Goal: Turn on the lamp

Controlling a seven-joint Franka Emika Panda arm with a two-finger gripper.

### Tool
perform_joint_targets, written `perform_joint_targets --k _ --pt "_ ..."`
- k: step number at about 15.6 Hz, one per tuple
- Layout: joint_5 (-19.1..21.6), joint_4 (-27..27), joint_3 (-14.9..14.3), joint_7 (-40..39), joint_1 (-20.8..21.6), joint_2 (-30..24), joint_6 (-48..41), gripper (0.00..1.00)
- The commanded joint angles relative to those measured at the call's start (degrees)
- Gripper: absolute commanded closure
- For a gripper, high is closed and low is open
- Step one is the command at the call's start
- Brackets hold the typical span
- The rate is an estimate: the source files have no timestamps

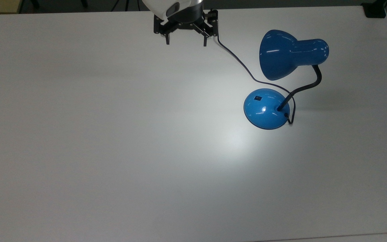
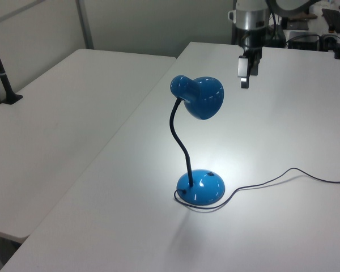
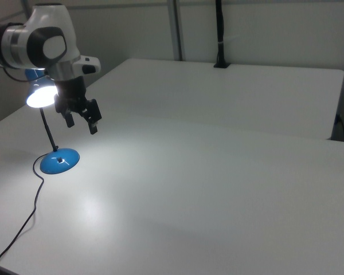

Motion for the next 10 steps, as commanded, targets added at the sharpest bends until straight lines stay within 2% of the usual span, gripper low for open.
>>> perform_joint_targets --k 1,4,10 --pt "-1.14 5.79 -6.25 -6.68 -0.08 -1.53 -5.58 0.0" --pt "-0.53 7.92 -10.83 -14.07 0.01 -1.53 -6.73 0.0" --pt "-0.61 9.85 -11.28 -15.23 -0.08 -1.79 -8.49 0.0"
